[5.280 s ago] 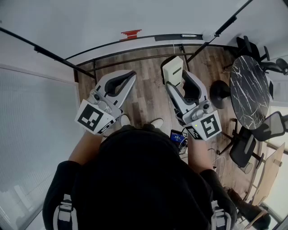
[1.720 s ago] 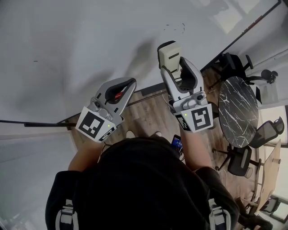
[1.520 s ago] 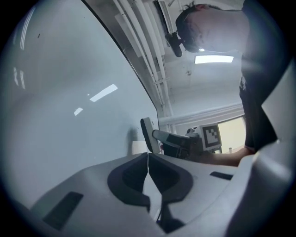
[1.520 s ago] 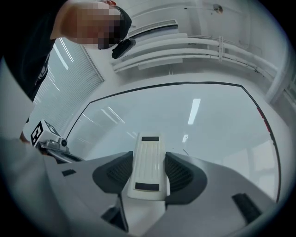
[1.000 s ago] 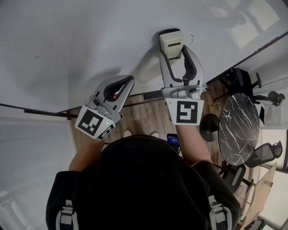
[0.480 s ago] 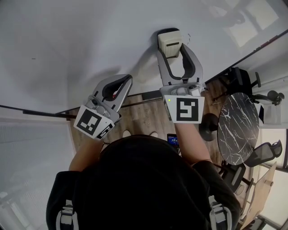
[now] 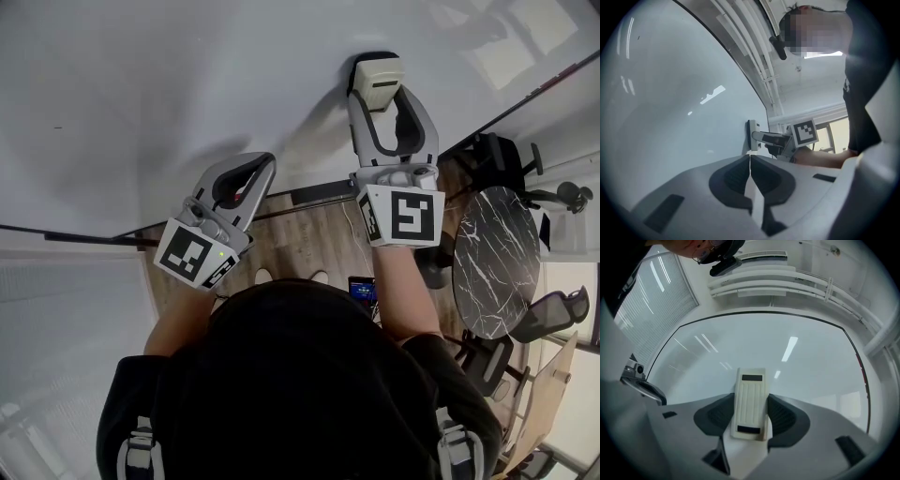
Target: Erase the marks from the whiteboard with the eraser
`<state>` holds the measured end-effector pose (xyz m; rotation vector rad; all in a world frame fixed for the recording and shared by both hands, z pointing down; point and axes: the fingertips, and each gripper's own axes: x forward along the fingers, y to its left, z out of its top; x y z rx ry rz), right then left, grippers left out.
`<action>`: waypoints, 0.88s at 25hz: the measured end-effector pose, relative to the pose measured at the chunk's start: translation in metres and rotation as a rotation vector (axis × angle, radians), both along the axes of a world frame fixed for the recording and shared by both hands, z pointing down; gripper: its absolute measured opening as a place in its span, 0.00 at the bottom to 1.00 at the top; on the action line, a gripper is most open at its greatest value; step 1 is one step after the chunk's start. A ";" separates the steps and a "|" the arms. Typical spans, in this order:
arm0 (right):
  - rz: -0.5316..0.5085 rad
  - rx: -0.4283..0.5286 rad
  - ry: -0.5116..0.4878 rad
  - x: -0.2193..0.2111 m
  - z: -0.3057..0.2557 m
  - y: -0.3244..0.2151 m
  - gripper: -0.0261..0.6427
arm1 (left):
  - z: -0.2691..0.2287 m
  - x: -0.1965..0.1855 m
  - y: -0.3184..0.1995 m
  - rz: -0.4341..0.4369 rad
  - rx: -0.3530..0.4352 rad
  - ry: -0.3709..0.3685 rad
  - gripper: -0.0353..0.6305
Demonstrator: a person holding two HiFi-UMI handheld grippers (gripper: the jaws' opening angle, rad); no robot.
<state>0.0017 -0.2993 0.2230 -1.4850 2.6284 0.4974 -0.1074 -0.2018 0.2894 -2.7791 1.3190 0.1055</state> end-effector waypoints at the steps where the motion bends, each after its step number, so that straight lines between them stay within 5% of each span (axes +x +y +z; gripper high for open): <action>1: 0.004 -0.003 -0.005 0.004 0.000 -0.001 0.37 | 0.000 0.001 0.000 0.000 -0.002 0.000 0.06; 22: 0.077 -0.110 -0.117 0.083 0.017 -0.034 0.37 | 0.008 0.013 0.000 -0.007 -0.017 -0.018 0.06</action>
